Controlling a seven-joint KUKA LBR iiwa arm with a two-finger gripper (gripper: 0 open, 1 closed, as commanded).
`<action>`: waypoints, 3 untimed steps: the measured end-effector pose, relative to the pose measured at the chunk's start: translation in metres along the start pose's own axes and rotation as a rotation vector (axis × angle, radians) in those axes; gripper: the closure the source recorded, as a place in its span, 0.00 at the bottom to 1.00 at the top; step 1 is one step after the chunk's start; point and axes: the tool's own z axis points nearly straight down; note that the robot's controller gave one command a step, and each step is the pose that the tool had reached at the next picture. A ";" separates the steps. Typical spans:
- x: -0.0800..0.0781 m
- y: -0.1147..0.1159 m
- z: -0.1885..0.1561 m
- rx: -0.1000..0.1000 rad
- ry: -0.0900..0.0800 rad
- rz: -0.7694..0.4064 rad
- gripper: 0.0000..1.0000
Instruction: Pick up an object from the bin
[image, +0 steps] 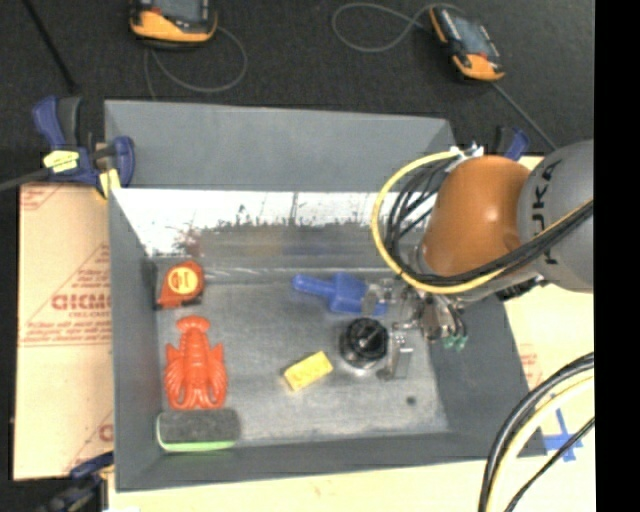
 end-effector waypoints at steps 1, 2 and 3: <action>0.012 0.003 0.048 0.000 0.004 -0.014 0.00; 0.000 0.010 0.073 -0.001 0.005 -0.098 0.00; 0.012 0.014 0.049 -0.003 0.008 -0.069 0.00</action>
Offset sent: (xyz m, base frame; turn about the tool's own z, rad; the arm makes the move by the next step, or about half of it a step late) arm 0.0010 0.0126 -0.0745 -0.1016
